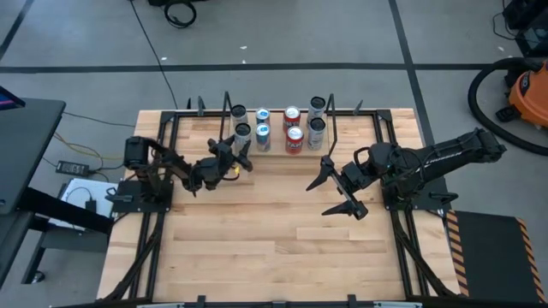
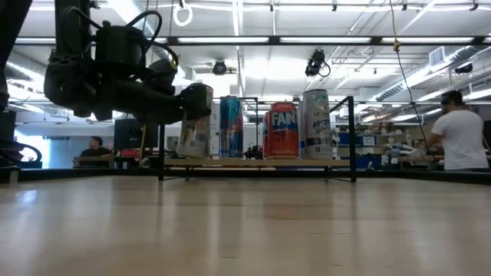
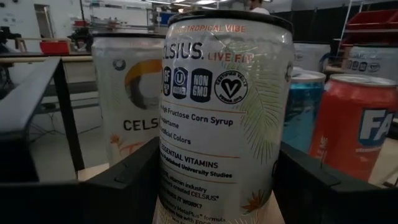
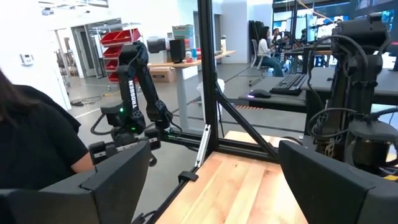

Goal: Place canned beverage on shelf
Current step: Put the white yellow soda can on the shelf aligned with the other white yellow soda can

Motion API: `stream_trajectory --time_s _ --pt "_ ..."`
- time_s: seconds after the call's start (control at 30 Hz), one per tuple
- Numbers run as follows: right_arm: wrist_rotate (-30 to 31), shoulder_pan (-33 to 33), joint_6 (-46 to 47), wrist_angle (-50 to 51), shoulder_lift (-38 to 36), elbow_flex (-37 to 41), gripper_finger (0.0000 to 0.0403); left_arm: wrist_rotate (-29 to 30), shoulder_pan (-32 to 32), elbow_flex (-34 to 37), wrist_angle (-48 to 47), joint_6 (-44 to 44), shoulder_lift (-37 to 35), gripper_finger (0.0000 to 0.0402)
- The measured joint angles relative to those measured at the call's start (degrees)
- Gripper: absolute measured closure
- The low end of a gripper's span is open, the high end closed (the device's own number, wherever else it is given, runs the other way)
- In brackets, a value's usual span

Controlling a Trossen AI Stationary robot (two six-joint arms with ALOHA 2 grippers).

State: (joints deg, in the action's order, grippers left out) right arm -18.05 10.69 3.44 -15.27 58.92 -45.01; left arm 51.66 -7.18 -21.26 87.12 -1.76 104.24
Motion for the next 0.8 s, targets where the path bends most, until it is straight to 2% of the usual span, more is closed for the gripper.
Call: stream_trajectory --time_s 0.17,0.53,0.8 --pt "0.0 0.3 -0.1 0.0 0.0 0.0 0.0038 0.1 -0.6 0.0 3.3 0.1 2.5 0.0152" --pt "0.0 0.3 -0.2 0.0 0.0 0.0 0.0038 1.6 -1.1 -0.3 3.5 -0.4 3.6 0.0151" --pt "0.0 0.3 -0.2 0.0 0.0 0.0 0.0038 1.5 -1.1 -0.3 2.8 0.0 3.7 0.0124"
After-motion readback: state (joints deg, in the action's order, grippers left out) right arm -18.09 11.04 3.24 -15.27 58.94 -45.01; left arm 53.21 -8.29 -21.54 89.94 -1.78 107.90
